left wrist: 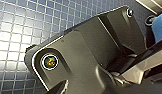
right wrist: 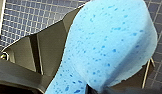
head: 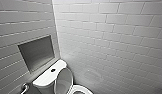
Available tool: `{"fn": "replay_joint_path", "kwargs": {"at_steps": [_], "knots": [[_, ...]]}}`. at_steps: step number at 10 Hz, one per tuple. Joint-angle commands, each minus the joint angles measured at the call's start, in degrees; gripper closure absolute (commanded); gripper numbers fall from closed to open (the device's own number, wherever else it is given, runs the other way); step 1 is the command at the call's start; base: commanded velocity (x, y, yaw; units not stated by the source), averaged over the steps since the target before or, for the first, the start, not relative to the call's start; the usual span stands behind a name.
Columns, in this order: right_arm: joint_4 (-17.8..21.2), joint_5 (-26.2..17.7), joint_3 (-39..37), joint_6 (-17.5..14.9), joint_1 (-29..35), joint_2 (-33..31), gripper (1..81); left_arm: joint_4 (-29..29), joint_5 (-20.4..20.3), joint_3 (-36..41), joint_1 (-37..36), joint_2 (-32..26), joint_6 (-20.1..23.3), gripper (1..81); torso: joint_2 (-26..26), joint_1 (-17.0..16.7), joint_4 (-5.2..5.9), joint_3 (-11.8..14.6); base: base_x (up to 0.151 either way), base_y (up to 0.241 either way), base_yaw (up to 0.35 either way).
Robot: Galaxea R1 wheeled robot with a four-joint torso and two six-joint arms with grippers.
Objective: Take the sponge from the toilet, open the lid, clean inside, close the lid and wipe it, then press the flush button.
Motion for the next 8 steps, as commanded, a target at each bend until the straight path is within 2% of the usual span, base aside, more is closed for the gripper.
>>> {"fn": "replay_joint_path", "kwargs": {"at_steps": [1, 3, 4, 5, 6, 7, 8], "knots": [[0.4, -3.3, 0.2, -0.2, 1.9, -0.4, 81.1, -0.1, 3.1, -0.8, -2.6, -0.5, 0.0, 1.0, 5.6, -3.6, 5.47, 0.0, 0.000, 0.000, 0.000], [0.3, -3.3, 0.4, -0.2, 1.9, -0.3, 81.1, -0.1, 5.2, -0.7, -2.0, 0.2, 0.0, 1.0, 9.1, -5.9, 8.91, 0.0, 0.000, 0.000, 0.000], [0.3, -3.3, 0.4, -0.2, 1.9, -0.3, 81.1, -0.1, 5.6, -0.8, -1.9, 0.4, 0.0, 1.0, 11.3, -7.2, 9.33, 0.0, 0.000, 0.000, 0.000], [0.4, -3.3, 0.3, -0.2, 2.0, -0.3, 81.1, 0.0, 5.9, -0.8, -1.9, 0.7, 0.0, 1.0, 13.4, -8.6, 7.47, 0.0, 0.000, 0.000, 0.000], [0.4, -3.3, 0.2, -0.2, 2.0, -0.3, 81.1, 0.0, 5.9, -0.8, -1.8, 1.1, 0.0, 1.0, 14.8, -9.5, 8.96, 0.0, 0.000, 0.000, 0.000], [0.4, -3.3, 0.3, -0.2, 1.9, -0.3, 81.1, 0.0, 6.2, -0.7, -1.8, 1.4, 0.0, 1.0, 16.4, -10.6, 9.70, 2.4, 0.000, 0.000, 0.000], [0.3, -3.3, 0.4, -0.2, 2.0, -0.3, 81.1, 0.0, 8.1, -0.7, -1.5, 1.9, 0.0, 1.0, 18.3, -11.8, 9.88, 5.6, 0.000, 0.000, 0.000]]}}
